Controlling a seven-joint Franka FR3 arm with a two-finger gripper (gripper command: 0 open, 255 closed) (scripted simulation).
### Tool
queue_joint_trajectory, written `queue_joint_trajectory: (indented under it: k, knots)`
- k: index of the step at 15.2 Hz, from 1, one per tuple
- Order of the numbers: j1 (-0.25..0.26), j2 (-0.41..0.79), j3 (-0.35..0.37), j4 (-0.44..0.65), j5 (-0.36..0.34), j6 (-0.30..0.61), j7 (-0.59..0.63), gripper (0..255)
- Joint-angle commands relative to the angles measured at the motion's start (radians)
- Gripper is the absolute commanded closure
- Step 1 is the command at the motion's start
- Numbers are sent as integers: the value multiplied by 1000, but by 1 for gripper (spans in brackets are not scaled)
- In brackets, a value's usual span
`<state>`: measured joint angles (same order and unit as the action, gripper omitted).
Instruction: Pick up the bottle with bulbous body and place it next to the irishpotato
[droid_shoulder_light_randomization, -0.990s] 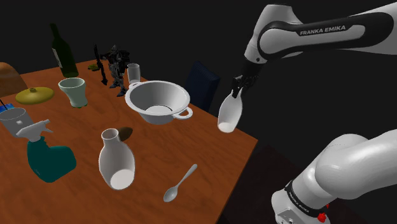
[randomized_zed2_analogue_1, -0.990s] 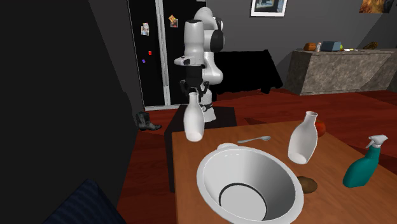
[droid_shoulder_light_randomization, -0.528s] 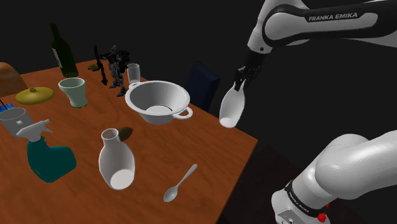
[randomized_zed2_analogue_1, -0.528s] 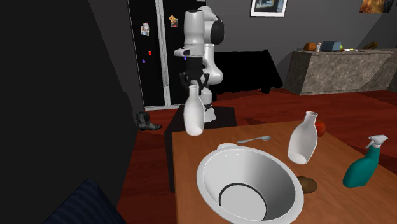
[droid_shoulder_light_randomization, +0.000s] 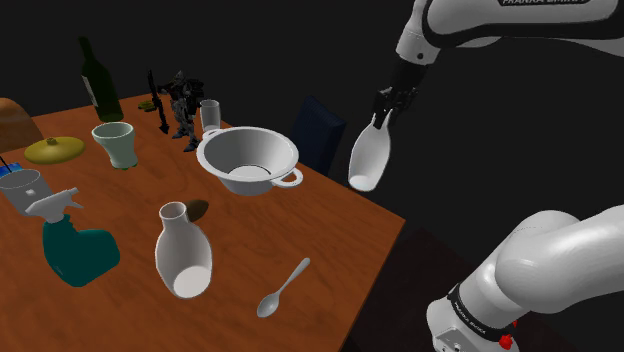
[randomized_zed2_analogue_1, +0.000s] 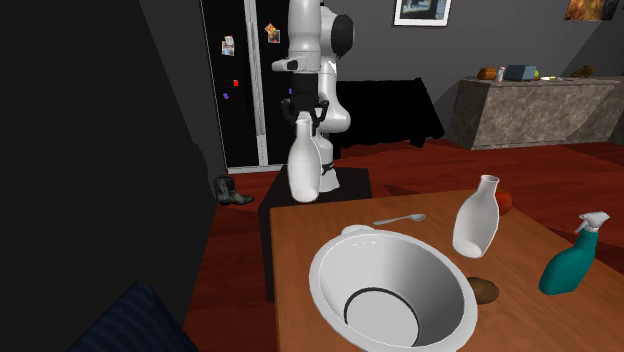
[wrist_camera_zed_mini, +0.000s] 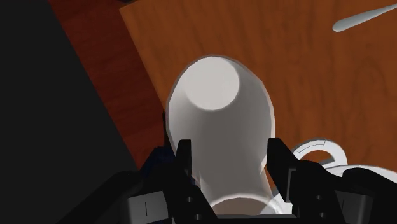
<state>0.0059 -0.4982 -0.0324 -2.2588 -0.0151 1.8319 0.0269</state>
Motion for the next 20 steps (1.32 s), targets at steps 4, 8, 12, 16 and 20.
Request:
queue_joint_trajectory:
  k: [4, 8, 12, 16, 20]
  knots:
    - [1, 2, 2, 70, 1, -68, 2, 255]
    - [1, 9, 3, 130, 2, -121, 2, 255]
    - [2, 20, 3, 194, 2, -173, 2, 255]
    - [2, 34, 3, 260, 3, -226, 1, 255]
    - [2, 52, 3, 331, 3, -279, 1, 255]
